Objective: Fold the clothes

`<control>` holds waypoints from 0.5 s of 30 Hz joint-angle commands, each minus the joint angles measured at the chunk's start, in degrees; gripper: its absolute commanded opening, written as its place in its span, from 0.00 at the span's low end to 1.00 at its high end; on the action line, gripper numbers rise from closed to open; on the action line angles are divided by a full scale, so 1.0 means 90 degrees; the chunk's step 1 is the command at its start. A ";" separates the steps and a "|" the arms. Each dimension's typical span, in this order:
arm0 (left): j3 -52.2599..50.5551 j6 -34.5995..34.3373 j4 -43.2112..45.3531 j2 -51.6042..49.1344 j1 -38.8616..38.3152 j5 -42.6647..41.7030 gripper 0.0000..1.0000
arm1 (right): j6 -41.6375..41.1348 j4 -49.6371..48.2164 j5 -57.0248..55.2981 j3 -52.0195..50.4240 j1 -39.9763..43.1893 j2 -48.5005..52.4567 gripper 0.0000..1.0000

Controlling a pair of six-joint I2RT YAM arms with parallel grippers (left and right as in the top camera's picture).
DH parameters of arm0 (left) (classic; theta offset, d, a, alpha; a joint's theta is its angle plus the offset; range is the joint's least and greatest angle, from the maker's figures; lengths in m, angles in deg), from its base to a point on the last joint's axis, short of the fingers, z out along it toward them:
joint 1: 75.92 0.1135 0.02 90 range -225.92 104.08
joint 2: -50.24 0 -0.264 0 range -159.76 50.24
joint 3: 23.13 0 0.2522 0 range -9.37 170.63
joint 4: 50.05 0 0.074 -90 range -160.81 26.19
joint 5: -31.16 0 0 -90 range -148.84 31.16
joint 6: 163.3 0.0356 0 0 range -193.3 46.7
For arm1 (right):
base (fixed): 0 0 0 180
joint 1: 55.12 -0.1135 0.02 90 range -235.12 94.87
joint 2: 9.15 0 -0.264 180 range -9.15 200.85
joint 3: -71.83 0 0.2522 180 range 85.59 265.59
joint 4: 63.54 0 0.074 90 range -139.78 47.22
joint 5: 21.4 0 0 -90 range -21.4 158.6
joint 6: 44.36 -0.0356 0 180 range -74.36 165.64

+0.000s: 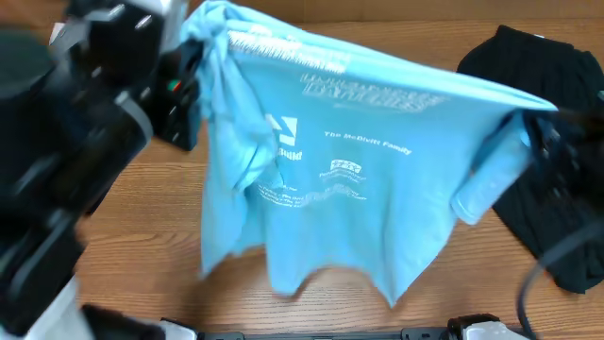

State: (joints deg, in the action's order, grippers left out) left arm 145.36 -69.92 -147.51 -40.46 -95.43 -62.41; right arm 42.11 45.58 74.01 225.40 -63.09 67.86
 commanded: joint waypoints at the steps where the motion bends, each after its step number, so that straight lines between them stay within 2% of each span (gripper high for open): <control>1: 0.0029 0.0053 -0.0175 -0.0738 0.0211 0.1341 0.04 | 0.0066 0.0187 -0.0913 -0.0010 0.0143 0.0763 0.06; 8: 0.0029 0.0092 -0.0189 -0.2521 0.0219 0.1481 0.04 | 0.0092 0.0100 -0.0855 -0.0206 0.0143 0.2659 0.06; 12: 0.0027 0.0163 0.0386 -0.3660 0.0250 0.1717 0.05 | 0.0131 -0.0406 -0.0857 -0.0206 0.0146 0.3842 0.07; 15: 0.0027 0.0423 0.1156 -0.4546 0.0299 0.1829 0.05 | 0.0233 -0.1277 -0.0865 -0.0206 0.0146 0.4855 0.07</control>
State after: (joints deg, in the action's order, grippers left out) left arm 145.30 -69.27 -141.24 -74.51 -94.16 -50.81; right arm 43.12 38.89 68.61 223.67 -62.89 104.58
